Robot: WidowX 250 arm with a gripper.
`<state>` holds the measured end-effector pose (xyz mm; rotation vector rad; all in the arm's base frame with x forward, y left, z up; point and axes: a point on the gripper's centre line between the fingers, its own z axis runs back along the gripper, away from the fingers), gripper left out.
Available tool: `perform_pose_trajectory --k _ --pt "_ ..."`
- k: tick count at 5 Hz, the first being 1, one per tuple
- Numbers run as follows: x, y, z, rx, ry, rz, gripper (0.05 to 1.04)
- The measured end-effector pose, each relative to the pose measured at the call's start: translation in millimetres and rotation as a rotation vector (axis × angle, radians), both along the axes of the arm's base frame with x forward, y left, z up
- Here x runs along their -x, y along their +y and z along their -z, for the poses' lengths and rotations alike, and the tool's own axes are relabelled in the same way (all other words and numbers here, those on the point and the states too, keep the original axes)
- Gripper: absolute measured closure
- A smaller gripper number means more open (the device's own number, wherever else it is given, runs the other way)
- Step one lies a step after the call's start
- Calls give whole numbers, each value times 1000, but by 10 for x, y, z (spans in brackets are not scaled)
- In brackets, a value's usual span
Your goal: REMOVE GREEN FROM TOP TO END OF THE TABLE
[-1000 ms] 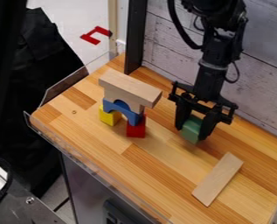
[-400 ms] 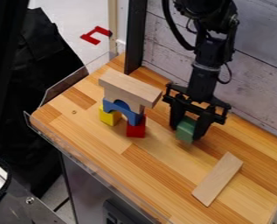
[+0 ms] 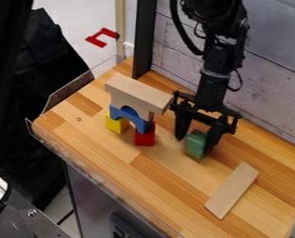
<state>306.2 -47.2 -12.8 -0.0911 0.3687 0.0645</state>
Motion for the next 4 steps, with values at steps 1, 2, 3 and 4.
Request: perform_pose_trajectory --k 1,2,3,4 --pt "-18 7 -7 -8 -6 3 83" --pt "-67 -1 -61 -36 -19 22 85" --pt "-207 10 -438 -67 -123 38 85" --pt "-240 -22 -713 -93 -177 57 85"
